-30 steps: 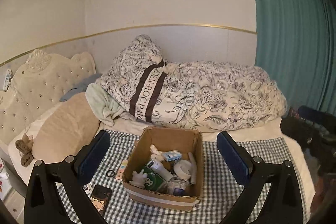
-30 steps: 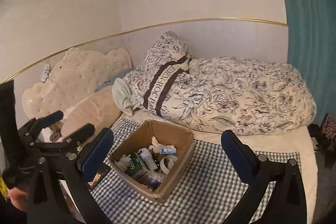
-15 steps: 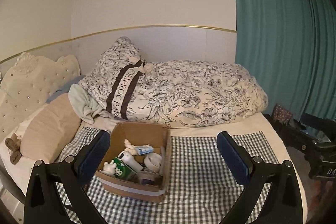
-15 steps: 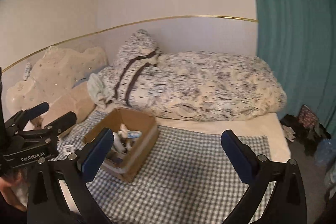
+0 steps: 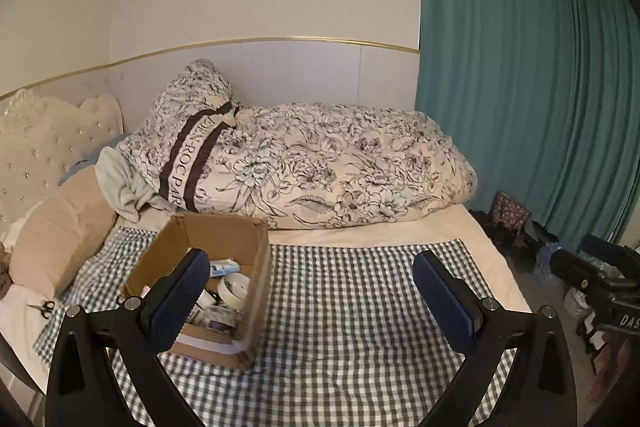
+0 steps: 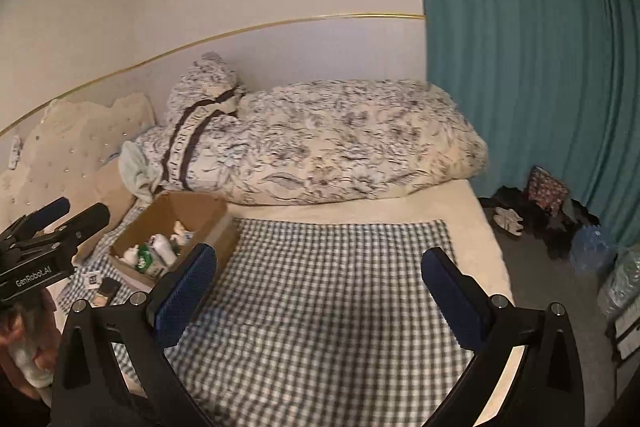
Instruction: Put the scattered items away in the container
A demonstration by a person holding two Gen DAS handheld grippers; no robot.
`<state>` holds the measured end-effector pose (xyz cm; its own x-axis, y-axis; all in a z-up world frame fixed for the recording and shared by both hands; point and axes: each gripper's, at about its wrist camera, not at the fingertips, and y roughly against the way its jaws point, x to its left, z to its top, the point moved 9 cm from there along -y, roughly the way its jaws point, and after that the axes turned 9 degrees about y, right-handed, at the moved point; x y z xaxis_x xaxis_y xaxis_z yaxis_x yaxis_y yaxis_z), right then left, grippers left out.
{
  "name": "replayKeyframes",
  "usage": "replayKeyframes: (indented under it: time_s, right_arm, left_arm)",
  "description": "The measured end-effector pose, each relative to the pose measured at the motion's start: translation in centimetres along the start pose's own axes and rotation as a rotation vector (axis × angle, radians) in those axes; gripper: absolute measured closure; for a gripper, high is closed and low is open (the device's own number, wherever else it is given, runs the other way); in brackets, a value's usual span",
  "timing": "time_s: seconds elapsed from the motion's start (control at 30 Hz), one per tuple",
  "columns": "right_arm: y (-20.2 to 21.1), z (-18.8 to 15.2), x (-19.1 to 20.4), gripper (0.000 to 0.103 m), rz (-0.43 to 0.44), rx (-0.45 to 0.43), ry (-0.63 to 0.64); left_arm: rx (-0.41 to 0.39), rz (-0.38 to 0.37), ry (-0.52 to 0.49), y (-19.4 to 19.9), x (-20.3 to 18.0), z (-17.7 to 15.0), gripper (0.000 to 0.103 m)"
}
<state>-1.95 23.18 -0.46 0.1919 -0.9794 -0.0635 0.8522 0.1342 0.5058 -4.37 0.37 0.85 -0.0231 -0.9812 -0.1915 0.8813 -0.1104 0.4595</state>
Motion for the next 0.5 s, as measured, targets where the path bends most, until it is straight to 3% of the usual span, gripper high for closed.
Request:
replayKeyframes:
  time_s: [0.13,0.5]
  right_arm:
    - [0.1,-1.1,-1.9,0.000,-0.019,0.013,-0.017]
    - [-1.1,-2.2,-3.0,0.000,-0.021,0.026,-0.013]
  left_arm:
    - [0.034,-0.041,0.007,-0.9,-1.1,-1.3,0.000]
    - [0.057,-0.036,-0.036,-2.8,-3.0,-2.9,0.000]
